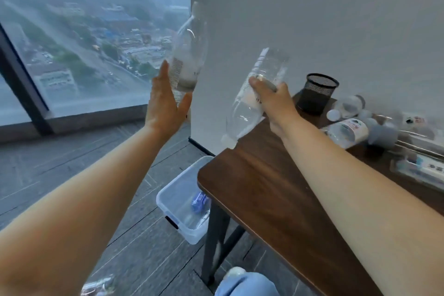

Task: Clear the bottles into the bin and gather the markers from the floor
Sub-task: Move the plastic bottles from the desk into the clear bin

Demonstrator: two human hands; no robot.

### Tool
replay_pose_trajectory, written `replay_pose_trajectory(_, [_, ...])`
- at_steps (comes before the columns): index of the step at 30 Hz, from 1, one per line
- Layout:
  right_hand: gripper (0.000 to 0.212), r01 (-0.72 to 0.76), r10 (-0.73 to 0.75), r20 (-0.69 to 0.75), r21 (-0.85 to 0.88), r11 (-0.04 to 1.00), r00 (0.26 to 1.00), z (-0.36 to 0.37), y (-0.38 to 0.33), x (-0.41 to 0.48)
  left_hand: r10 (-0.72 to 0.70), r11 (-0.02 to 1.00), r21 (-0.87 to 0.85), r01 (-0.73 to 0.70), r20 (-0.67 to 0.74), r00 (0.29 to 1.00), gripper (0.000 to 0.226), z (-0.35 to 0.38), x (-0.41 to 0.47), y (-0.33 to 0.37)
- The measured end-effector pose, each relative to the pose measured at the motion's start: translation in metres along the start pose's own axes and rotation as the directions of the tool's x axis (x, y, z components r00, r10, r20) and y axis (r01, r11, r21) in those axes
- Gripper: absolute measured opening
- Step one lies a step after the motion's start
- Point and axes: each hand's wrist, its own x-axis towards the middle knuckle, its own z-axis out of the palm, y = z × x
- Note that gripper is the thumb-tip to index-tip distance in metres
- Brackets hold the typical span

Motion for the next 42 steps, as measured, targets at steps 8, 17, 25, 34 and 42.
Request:
replay_pose_trajectory(8, [0.091,-0.296,0.299,0.064,-0.042,0.954,0.952,0.102,0.062,0.039,-0.105,0.994,0.041,0.101,0.112,0.988,0.081,-0.016,0.001,-0.079])
replay_pose_trajectory(17, [0.071,-0.327,0.306,-0.118,-0.267,0.907,0.945,0.110,0.091,0.078,-0.202,0.972,0.188,0.142,0.354,0.913,0.078,0.024,0.004,-0.132])
replay_pose_trajectory(25, [0.052,-0.215,0.248,0.031,-0.401,0.891,0.968,0.109,0.089,0.077,-0.373,0.898,0.415,0.146,0.541,0.754,0.080,0.070,-0.013,-0.162])
replay_pose_trajectory(34, [0.043,-0.139,0.194,0.102,-0.397,0.907,0.976,0.102,0.076,0.071,-0.314,0.905,0.422,0.048,0.588,0.745,0.072,0.081,-0.009,-0.145])
replay_pose_trajectory(42, [0.033,-0.111,0.194,0.173,-0.402,0.909,0.966,0.093,0.058,0.043,-0.120,0.942,0.336,-0.026,0.408,0.905,0.030,0.048,0.001,-0.102])
